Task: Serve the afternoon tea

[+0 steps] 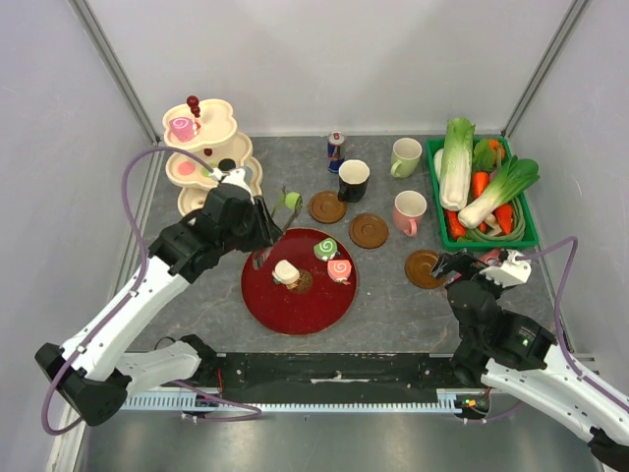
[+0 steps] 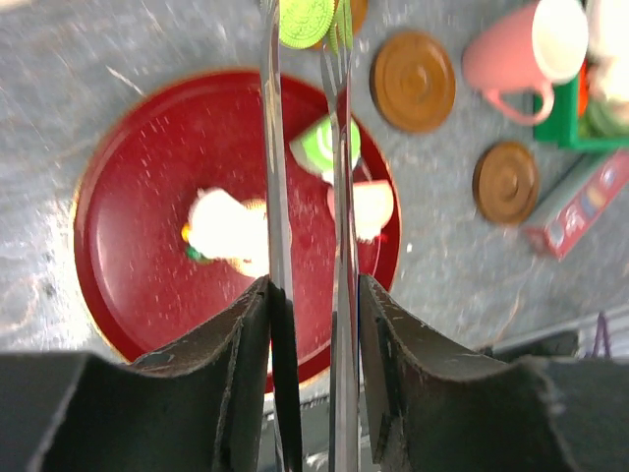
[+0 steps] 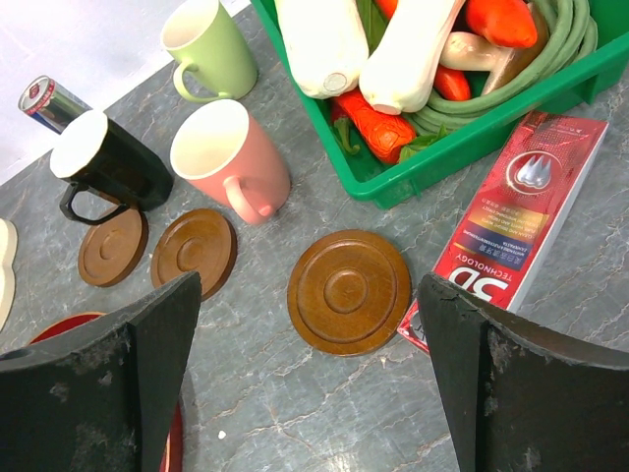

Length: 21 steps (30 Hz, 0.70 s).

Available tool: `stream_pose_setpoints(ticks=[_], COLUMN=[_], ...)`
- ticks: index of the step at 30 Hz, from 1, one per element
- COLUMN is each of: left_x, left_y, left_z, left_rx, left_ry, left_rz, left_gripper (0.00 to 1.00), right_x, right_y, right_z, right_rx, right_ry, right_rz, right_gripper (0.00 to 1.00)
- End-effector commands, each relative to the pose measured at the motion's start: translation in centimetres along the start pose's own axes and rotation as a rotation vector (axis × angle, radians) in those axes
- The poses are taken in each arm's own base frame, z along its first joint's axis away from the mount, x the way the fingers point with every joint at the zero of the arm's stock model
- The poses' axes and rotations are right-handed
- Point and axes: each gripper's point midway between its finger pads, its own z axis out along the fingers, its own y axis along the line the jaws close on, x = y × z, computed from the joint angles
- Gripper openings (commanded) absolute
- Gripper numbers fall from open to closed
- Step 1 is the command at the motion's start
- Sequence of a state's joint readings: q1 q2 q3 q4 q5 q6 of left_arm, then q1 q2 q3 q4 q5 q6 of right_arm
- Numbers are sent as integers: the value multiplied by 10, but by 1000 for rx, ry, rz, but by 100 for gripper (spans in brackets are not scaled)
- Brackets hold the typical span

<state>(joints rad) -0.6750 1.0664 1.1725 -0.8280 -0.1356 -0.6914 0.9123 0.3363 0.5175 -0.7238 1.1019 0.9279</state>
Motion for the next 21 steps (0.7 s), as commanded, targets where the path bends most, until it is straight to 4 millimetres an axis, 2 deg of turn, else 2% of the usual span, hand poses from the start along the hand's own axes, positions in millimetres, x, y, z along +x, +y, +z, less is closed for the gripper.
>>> stream_pose_setpoints(ticks=[1, 5, 11, 21], left_x=[-67, -94, -119, -136], left_y=[1, 20, 43, 60], left_z=[-8, -7, -3, 18], left_rx=[29, 9, -46, -44], left_ry=[-238, -323, -393, -412], left_rz=[-79, -122, -149, -199], left_gripper=[44, 43, 44, 44], right_x=[-8, -10, -11, -12], right_y=[-3, -2, -2, -1], right_z=[0, 0, 0, -1], right_rx=[18, 15, 13, 12], right_ry=[-37, -39, -41, -39], right_rz=[36, 37, 41, 38], right_gripper=[98, 98, 98, 98])
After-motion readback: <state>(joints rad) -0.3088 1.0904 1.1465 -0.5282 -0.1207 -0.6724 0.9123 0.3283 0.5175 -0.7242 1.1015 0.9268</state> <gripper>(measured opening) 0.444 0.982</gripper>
